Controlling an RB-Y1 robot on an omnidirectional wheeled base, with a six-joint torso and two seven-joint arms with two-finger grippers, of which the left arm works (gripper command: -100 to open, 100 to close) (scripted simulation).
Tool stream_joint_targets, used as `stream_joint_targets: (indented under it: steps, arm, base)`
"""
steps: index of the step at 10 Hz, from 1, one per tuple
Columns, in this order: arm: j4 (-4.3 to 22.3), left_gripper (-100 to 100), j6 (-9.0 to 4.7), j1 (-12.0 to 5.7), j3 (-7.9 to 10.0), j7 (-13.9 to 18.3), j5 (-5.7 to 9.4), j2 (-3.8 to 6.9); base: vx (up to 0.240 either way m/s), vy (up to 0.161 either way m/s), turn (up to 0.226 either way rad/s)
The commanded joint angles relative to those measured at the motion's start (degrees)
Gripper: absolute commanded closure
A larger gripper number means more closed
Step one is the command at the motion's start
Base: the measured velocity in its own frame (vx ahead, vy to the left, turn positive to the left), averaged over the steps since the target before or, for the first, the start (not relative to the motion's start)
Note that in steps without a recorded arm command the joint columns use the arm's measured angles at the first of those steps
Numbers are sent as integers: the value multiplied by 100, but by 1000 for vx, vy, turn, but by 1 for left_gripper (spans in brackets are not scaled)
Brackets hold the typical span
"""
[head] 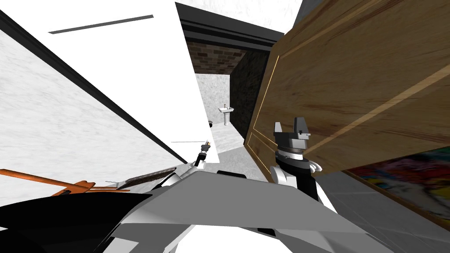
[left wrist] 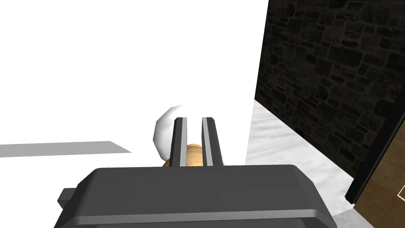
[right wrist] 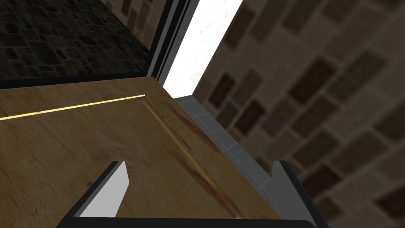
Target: Pull the door open
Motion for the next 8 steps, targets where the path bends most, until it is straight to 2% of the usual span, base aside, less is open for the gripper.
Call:
stream_joint_targets:
  steps: [1, 2, 4, 6, 8]
  arm:
    - [160, 100, -23, 37, -126, 123, -47, -59]
    - [160, 100, -23, 37, -126, 123, -47, -59]
    - [206, 100, -125, 150, -227, 379, -78, 126]
    - [238, 100, -198, 233, -300, 563, -101, 260]
    - [248, 100, -221, 259, -322, 620, -108, 302]
  base:
    - [-111, -17, -88]
    - [-53, 6, 8]
    - [-121, 32, -153]
    - [-149, 43, -144]
    - [-121, -1, -48]
